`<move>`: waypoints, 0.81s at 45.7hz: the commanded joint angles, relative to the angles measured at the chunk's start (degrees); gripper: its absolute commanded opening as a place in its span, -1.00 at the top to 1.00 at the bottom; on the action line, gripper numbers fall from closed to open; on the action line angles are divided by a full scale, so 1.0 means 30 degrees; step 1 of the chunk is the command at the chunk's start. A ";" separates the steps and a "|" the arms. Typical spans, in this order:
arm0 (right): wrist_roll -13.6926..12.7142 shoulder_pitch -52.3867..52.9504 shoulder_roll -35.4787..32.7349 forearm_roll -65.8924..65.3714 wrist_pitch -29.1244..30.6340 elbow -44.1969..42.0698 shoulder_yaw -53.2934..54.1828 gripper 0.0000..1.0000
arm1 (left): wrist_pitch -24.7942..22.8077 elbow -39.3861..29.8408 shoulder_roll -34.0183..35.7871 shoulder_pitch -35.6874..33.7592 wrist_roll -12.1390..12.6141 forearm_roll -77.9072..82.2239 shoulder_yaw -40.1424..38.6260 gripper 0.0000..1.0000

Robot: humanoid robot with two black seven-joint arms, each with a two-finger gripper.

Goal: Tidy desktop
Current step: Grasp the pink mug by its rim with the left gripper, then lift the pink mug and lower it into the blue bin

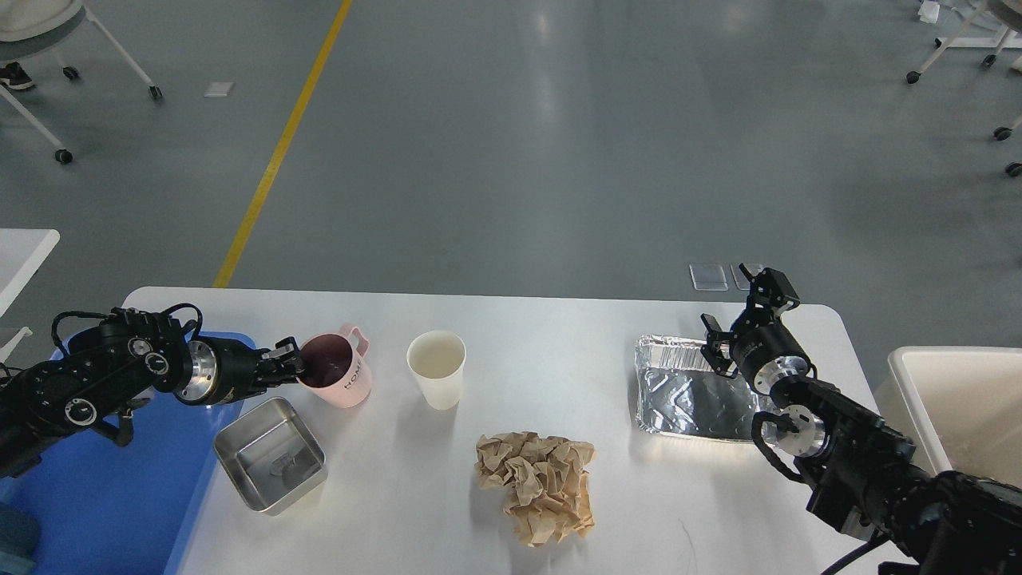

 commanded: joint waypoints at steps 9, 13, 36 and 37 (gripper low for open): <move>0.0000 -0.0024 0.0057 0.0000 0.0000 0.0000 0.0001 -1.00 | -0.0275 0.0001 0.0213 0.0012 -0.0050 -0.0001 0.0036 1.00; 0.0000 -0.0024 0.0057 0.0000 0.0000 0.0000 0.0001 -1.00 | -0.0275 0.0001 0.0300 0.0012 -0.0226 0.0087 0.0036 1.00; 0.0000 0.0006 0.0057 0.0000 -0.0029 0.0000 0.0001 -1.00 | -0.0275 -0.0408 0.1646 -0.0398 -0.0285 0.1142 -0.0023 1.00; 0.0000 0.0006 0.0057 0.0000 -0.0029 0.0000 0.0030 -1.00 | -0.0275 -0.0525 0.1851 -0.0428 -0.0314 0.1142 -0.0023 1.00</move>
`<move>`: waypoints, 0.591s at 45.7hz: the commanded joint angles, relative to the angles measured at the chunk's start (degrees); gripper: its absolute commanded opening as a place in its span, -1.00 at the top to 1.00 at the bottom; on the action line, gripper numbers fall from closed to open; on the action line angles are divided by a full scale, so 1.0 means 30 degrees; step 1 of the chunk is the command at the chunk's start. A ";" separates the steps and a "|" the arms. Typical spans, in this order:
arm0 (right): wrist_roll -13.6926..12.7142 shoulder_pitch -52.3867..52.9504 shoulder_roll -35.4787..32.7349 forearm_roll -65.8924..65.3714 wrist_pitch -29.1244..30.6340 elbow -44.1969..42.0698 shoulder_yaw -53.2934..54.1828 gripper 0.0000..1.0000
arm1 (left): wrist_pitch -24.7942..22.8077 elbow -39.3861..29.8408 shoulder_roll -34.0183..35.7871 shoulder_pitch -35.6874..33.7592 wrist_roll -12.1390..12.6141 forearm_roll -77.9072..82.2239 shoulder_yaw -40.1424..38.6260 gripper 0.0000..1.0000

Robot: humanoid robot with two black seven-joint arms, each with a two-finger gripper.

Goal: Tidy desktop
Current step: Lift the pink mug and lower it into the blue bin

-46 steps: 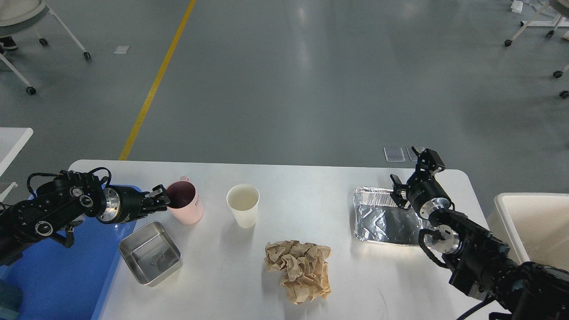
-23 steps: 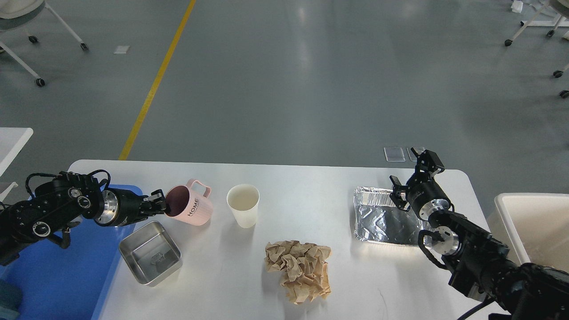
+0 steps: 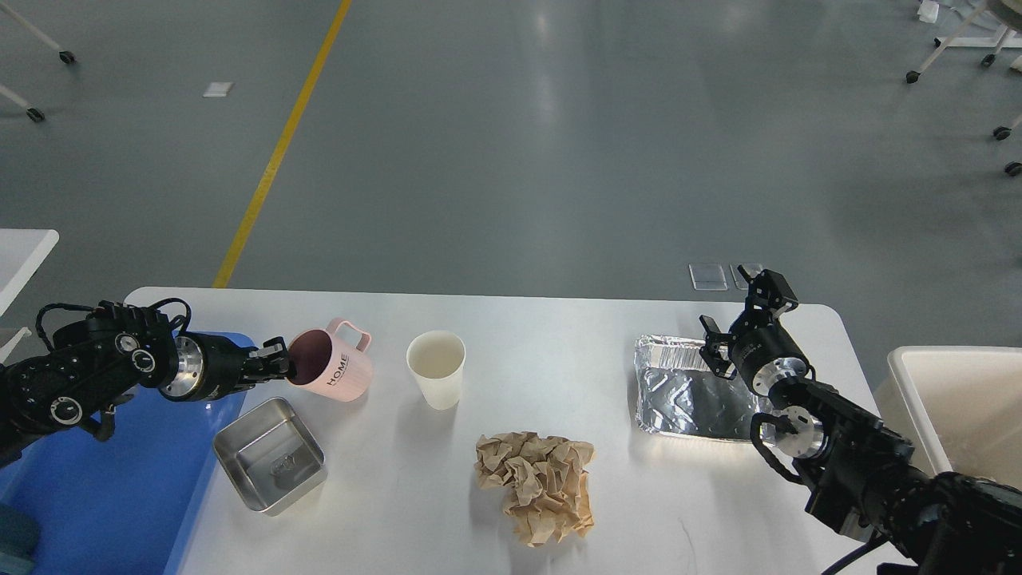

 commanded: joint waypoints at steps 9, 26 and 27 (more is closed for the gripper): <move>0.0000 0.0029 -0.0059 0.0001 0.0028 0.0000 -0.0005 -1.00 | -0.1022 -0.1390 0.3249 -0.0908 -0.0372 0.0029 -0.0152 1.00; 0.0000 0.0088 -0.0059 0.0001 0.0028 0.0000 -0.0005 -1.00 | -0.2573 -0.4203 1.1480 -0.0937 -0.0900 -0.0176 -0.0621 1.00; 0.0000 0.0088 -0.0088 0.0001 -0.0001 0.0000 -0.0005 -1.00 | -0.2808 -0.4291 1.1891 -0.0908 -0.0929 -0.0147 -0.0621 1.00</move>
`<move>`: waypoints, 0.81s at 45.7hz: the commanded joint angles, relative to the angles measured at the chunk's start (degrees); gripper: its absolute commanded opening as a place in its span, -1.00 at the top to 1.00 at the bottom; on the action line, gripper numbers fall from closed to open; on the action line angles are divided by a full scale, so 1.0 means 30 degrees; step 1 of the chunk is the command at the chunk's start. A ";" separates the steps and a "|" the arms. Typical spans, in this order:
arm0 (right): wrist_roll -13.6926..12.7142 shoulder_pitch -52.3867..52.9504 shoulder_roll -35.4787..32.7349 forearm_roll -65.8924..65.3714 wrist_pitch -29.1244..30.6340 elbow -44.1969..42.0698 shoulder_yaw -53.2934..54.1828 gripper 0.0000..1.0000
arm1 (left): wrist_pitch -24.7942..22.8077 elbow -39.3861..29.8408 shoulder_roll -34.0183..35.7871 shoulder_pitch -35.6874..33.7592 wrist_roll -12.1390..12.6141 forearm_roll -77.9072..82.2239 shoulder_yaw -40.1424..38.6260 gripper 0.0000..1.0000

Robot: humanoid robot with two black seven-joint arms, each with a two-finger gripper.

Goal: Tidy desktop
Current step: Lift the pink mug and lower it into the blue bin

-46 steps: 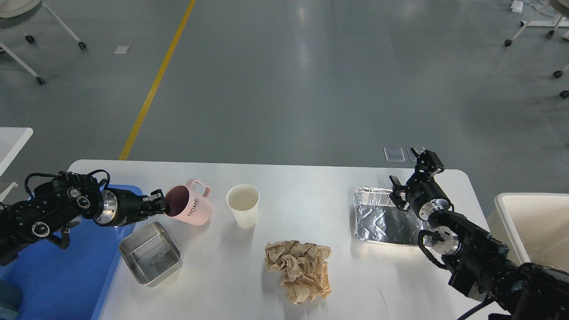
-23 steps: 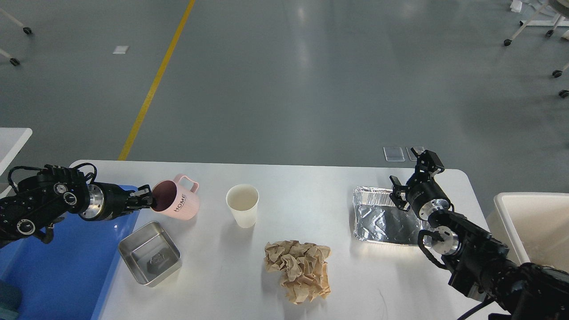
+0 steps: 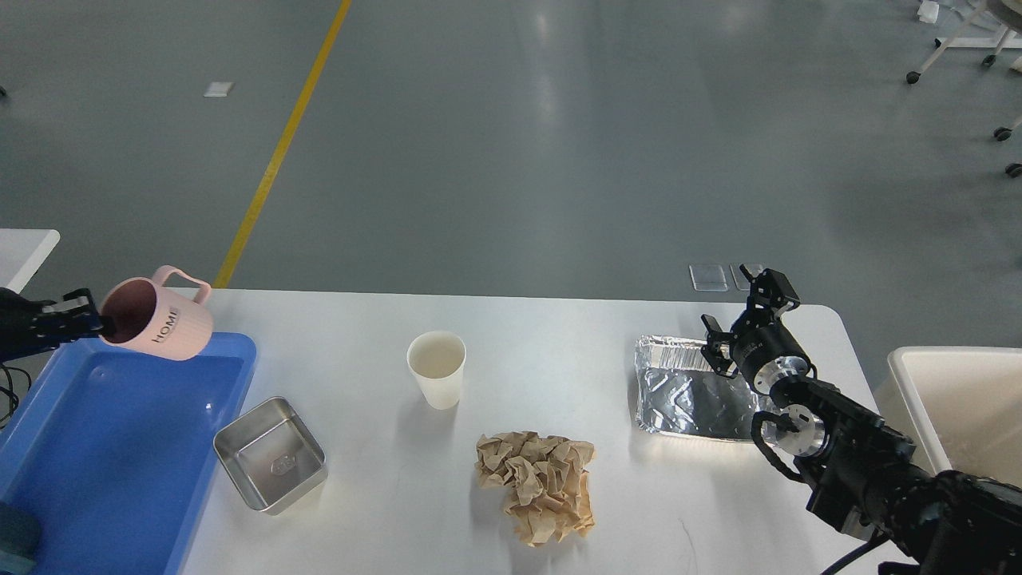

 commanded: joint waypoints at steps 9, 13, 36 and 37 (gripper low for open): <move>0.0008 0.0091 -0.0055 0.0000 -0.0002 -0.0001 -0.0014 -1.00 | -0.2258 -0.0627 0.5274 0.0055 -0.0849 -0.0027 -0.0277 1.00; 0.0007 0.0091 -0.0084 0.0000 -0.0002 -0.0001 0.0015 -1.00 | -0.2756 -0.0627 0.6358 0.0054 -0.0879 -0.0085 -0.0774 1.00; -0.0022 0.0091 -0.0552 -0.0233 0.0085 0.0028 -0.0014 -1.00 | -0.4808 -0.0627 0.8589 0.0347 -0.1406 -0.0027 -0.1685 1.00; -0.0022 0.0120 -0.0640 -0.0409 0.0085 0.0057 -0.0014 -1.00 | -0.4721 -0.0627 0.8210 0.0434 -0.1406 -0.0027 -0.1452 1.00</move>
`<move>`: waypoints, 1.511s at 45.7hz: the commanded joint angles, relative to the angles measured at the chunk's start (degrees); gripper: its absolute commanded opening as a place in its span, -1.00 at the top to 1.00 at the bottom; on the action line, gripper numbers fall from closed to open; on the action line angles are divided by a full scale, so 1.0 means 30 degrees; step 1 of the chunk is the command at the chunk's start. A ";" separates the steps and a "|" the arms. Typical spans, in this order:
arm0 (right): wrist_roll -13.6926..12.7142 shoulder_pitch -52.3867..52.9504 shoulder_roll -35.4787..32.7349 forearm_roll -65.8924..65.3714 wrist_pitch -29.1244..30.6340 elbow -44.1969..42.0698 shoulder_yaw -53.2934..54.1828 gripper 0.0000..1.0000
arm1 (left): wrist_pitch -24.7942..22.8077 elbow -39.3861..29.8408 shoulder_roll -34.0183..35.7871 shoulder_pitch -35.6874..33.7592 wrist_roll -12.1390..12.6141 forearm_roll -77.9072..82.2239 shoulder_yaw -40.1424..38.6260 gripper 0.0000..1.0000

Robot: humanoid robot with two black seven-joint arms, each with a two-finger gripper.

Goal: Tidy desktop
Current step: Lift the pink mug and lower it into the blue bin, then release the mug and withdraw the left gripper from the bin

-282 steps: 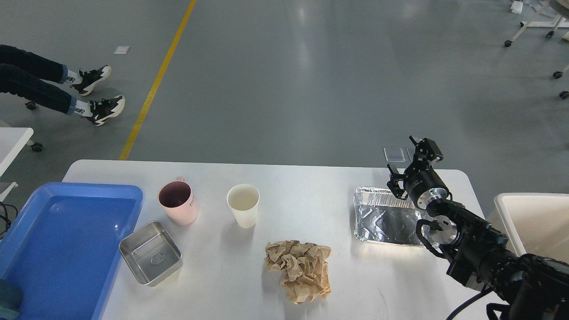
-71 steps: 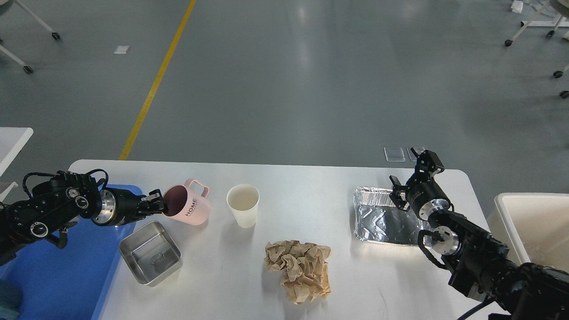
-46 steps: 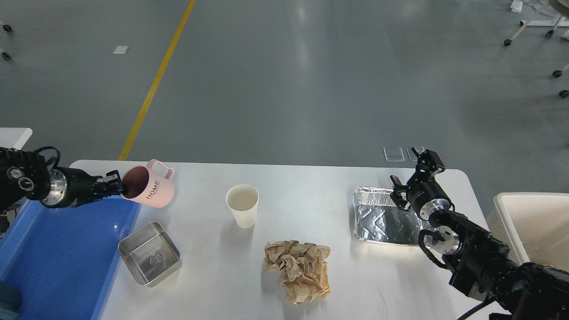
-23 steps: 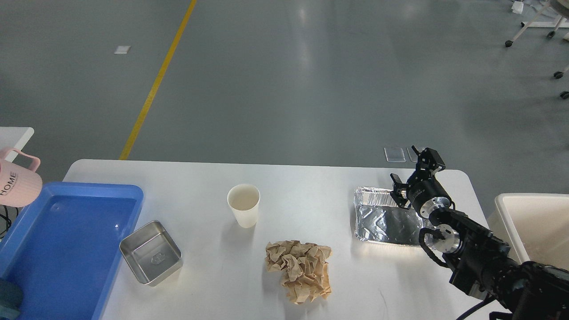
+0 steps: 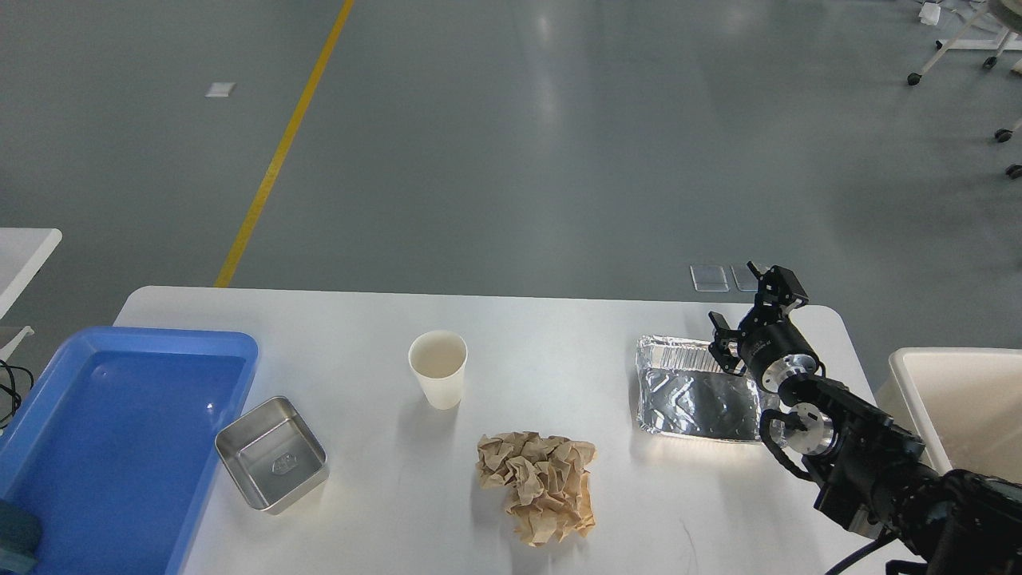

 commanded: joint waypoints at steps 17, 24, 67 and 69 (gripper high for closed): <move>-0.0025 0.0358 -0.0474 -0.0824 -0.0019 0.0051 -0.0003 -1.00 | 0.1394 -0.2716 -0.4573 0.2344 0.0443 -0.0087 0.2395 1.00; -0.0054 0.0475 -0.0561 -0.0883 -0.0020 0.0021 -0.0003 -1.00 | 0.2274 -0.4330 -0.4925 0.3693 0.1145 0.0001 0.2454 1.00; -0.0054 0.0563 -0.0386 -0.0883 -0.0020 0.0021 -0.0003 -1.00 | 0.5702 -0.4096 -0.5511 0.7152 0.1293 0.0235 0.2776 0.78; -0.0054 0.0563 -0.0357 -0.0883 -0.0020 0.0050 -0.0003 -1.00 | 0.5673 -0.4038 -0.5687 0.7152 0.1293 0.0235 0.2776 0.67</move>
